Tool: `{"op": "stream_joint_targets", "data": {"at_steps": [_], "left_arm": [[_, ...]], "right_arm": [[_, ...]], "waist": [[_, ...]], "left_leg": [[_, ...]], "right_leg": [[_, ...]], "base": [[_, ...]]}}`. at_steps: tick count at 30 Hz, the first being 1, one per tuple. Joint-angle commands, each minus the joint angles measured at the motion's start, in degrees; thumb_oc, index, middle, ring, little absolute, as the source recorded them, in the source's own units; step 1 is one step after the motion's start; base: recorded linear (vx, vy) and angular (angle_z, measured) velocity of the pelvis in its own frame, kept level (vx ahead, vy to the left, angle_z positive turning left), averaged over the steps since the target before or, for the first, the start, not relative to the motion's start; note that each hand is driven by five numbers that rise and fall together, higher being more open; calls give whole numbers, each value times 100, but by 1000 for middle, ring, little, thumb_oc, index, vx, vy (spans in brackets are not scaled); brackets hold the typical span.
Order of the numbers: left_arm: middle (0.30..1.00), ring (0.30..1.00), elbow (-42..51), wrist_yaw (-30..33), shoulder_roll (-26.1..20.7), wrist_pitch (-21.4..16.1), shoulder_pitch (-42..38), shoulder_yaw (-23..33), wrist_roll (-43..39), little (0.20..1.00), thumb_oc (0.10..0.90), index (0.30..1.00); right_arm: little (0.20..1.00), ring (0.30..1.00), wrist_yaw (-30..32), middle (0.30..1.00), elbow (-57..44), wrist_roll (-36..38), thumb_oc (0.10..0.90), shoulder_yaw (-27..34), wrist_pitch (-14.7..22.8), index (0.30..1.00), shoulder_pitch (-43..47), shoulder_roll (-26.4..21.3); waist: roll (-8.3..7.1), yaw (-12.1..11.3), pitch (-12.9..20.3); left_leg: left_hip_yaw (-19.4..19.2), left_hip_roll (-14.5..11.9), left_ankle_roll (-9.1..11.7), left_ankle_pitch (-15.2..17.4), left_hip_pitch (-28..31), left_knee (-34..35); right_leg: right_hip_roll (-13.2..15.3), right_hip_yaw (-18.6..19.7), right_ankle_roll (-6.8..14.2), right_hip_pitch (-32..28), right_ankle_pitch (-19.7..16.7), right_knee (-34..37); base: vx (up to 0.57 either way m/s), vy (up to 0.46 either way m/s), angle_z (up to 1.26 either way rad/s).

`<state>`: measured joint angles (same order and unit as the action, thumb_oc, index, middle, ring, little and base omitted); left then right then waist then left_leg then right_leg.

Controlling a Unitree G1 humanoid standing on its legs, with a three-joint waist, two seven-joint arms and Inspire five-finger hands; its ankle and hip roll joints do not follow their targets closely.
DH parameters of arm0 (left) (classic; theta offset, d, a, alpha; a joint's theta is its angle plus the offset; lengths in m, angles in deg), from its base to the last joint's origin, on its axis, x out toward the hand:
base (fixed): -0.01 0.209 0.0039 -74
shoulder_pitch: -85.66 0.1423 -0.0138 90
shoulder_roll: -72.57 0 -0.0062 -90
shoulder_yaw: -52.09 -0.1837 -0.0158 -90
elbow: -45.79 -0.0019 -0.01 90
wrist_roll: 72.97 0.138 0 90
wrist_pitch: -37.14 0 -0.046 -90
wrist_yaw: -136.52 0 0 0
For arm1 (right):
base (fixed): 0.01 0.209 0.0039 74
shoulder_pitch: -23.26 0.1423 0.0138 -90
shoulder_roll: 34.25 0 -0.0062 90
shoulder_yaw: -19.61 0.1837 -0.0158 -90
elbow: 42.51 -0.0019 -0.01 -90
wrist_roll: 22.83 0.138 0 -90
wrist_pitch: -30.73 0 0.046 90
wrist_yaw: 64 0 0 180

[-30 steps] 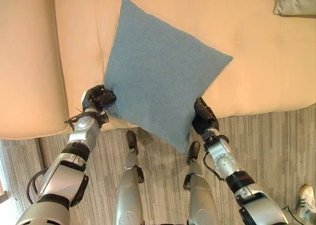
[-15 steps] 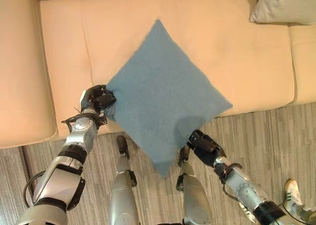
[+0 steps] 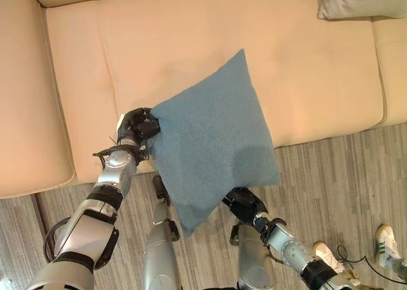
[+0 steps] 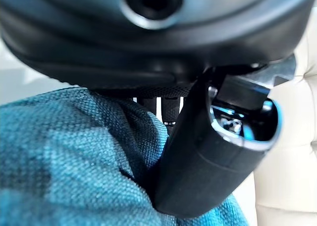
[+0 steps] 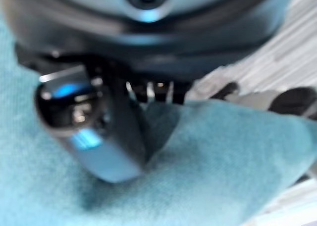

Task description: Pick up all the scattered cushions and arrange them neatly on the sofa.

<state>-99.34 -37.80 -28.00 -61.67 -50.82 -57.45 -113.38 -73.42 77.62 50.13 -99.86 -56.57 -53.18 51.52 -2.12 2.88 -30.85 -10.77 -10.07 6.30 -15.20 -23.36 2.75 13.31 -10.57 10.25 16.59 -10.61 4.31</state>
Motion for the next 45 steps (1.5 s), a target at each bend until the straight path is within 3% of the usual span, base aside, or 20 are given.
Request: {"op": "stream_joint_targets", "data": {"at_steps": [1,3,4,10,18,21,23,25,27,28,29,30,31,32,33,35,37,40,43,45], "left_arm": [[300,300,388,-170,853,-267,-367,-303,-25,300,400,300],[300,300,374,-180,890,-251,-373,-341,-93,300,400,300],[300,300,463,-179,888,-257,-352,-358,-122,300,400,300],[300,300,1142,-209,944,-286,-104,-312,-539,300,400,300],[300,300,2783,-432,748,-259,1038,-366,-830,300,400,300],[300,300,3324,-437,418,-234,1310,-237,-795,300,400,300],[300,300,3406,-366,19,-236,1161,-66,-790,300,400,300],[300,300,3277,-304,-99,-234,963,-68,-775,300,400,300],[300,300,3303,-204,-401,-244,721,2,-654,300,400,300],[300,300,3252,-161,-459,-258,646,25,-638,300,400,300],[300,300,3047,-90,-659,-337,234,-39,-517,300,400,300],[300,300,3011,-50,-730,-367,71,-46,-488,300,400,300],[300,300,3008,-50,-728,-368,66,-47,-488,300,400,300],[300,300,3031,60,-898,-384,-301,-171,-352,300,400,300],[300,300,3028,61,-897,-384,-308,-176,-353,300,400,300],[300,300,2938,146,-1075,-356,-676,-382,-138,300,400,300],[300,300,2805,271,-1142,-353,-1007,-468,-17,300,400,300],[300,300,2783,412,-1093,-376,-1392,-621,117,300,400,300],[300,300,2694,411,-1004,-411,-1703,-791,110,300,400,300],[300,300,2596,396,-811,-391,-1798,-841,58,300,400,300]], "right_arm": [[900,900,-361,900,-1223,100,800,255,970,900,1310,1088],[900,900,-118,900,-1165,-202,800,262,1139,900,1514,1041],[300,300,-34,300,-1235,-315,400,370,1139,300,1519,1001],[300,300,426,300,-1293,-776,400,876,1283,300,1636,829],[300,300,881,300,-1743,-1797,400,1504,1142,300,1581,-6],[300,300,974,300,-1626,-2236,400,1335,957,300,1935,-310],[300,300,1001,300,-1367,-2461,400,1099,807,300,2431,-573],[300,300,996,300,-1299,-2436,400,1033,741,300,2552,-566],[300,300,1019,300,-1314,-2482,400,926,694,300,2706,-569],[300,300,1011,300,-1276,-2572,400,846,683,300,2767,-606],[300,300,1069,300,-1129,-2783,400,831,728,300,2995,-676],[300,300,1062,300,-1094,-2813,400,779,699,300,3066,-639],[300,300,1062,300,-1092,-2813,400,780,700,300,3070,-641],[300,300,1142,300,-961,-2965,400,768,638,300,3095,-638],[300,300,1141,300,-961,-2966,400,773,637,300,3096,-640],[300,300,1173,300,-932,-3166,400,749,575,300,3143,-690],[300,300,1274,300,-792,-3268,400,733,564,300,3388,-708],[300,300,1372,300,-815,-3330,400,724,581,300,3618,-771],[300,300,1505,300,-769,-3440,400,698,610,300,3931,-892],[300,300,1610,300,-697,-3625,400,692,580,300,4111,-961]], "waist": [[315,-78,106],[335,-60,106],[346,-50,106],[384,-16,106],[562,-48,652],[674,-196,791],[710,-443,749],[703,-502,825],[730,-657,1070],[749,-775,1156],[640,-939,1250],[613,-970,1341],[628,-974,1355],[414,-1071,1564],[421,-1079,1578],[181,-1114,1642],[140,-1042,1553],[167,-876,1453],[158,-711,1346],[159,-587,1289]], "left_leg": [[375,-233,370,779,-369,-1001],[357,-231,372,775,-342,-979],[344,-222,370,784,-319,-977],[342,-248,364,862,-35,-1007],[400,-448,349,1115,876,-1135],[557,-516,381,1207,962,-1754],[859,-463,590,747,777,-2908],[831,-526,596,641,649,-2753],[626,-691,493,660,456,-2013],[642,-714,513,480,351,-1515],[836,-695,587,457,142,-948],[938,-676,550,415,106,-980],[946,-690,547,400,85,-972],[1008,-557,470,478,-34,-1257],[1010,-565,465,467,-53,-1252],[910,-394,281,765,-67,-1656],[809,-272,80,985,81,-1739],[777,-151,-82,1251,357,-1664],[697,-18,-45,1463,600,-1637],[705,-2,47,1589,764,-1623]], "right_leg": [[464,-52,217,302,450,-716],[474,-41,223,288,444,-717],[475,-35,221,267,449,-723],[492,-12,206,34,557,-829],[348,189,75,-463,1391,-1787],[253,77,-126,-821,1718,-1944],[256,-128,-355,-1319,1956,-2025],[246,-255,-364,-1471,2084,-1975],[182,-331,-245,-1680,2201,-1872],[140,-336,-200,-1756,2221,-1823],[163,-369,-97,-1895,2305,-1838],[154,-384,-31,-1974,2335,-1865],[134,-386,-33,-1960,2309,-1843],[242,-386,112,-2205,2307,-1919],[230,-384,113,-2190,2285,-1901],[467,-227,254,-1989,1832,-2492],[638,-55,295,-1642,1102,-3294],[589,48,190,-974,924,-3746],[560,-376,53,-703,1298,-2997],[631,-556,70,-550,1166,-2042]], "base": [[3,37,0],[0,0,0],[0,0,0],[10,-5,0],[138,-80,-1],[171,-153,6],[119,-165,10],[151,-45,19],[324,107,45],[446,239,53],[438,260,32],[311,181,21],[435,226,15],[313,149,8],[430,207,-17],[217,182,-30],[188,269,5],[192,158,21],[266,73,24],[241,-87,23]]}}
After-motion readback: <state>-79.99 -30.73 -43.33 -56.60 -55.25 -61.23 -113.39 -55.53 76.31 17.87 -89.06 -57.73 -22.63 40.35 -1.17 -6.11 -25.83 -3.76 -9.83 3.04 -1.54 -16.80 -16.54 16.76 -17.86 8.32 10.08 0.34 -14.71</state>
